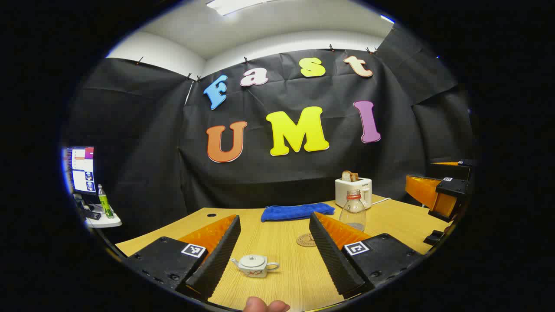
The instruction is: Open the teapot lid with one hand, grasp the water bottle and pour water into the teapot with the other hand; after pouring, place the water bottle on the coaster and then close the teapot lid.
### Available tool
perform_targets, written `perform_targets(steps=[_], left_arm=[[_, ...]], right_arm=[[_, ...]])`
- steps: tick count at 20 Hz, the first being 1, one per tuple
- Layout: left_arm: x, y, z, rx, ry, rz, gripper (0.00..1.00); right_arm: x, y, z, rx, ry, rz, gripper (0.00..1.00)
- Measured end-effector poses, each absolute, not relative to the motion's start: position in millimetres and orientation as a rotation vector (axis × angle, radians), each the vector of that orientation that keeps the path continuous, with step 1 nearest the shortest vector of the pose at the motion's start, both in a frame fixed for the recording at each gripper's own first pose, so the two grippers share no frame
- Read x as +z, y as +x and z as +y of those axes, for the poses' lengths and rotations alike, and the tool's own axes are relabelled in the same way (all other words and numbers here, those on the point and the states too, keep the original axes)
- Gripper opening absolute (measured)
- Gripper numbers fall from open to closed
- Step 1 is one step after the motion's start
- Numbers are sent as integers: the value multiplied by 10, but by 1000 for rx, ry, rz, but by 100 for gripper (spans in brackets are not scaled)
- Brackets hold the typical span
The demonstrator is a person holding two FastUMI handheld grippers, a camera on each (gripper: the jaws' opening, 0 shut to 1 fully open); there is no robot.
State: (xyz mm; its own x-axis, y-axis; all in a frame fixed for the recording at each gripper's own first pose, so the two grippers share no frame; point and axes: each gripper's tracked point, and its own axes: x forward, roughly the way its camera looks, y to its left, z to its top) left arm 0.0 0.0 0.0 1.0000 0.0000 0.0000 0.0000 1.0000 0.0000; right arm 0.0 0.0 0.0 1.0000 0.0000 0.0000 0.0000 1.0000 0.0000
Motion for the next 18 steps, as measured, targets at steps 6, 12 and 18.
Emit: perform_targets(steps=[6, 12, 18], left_arm=[[-80, 53, 99, 15, -20, 21, 99], [-136, 74, 98, 18, -24, 35, 100], [-134, 71, 97, 19, -20, 34, 100]], right_arm=[[-32, 29, 68, 9, 7, 5, 97], [-49, 65, 121, 16, 3, 12, 95], [-53, 46, 100, 5, 10, 11, 95]])
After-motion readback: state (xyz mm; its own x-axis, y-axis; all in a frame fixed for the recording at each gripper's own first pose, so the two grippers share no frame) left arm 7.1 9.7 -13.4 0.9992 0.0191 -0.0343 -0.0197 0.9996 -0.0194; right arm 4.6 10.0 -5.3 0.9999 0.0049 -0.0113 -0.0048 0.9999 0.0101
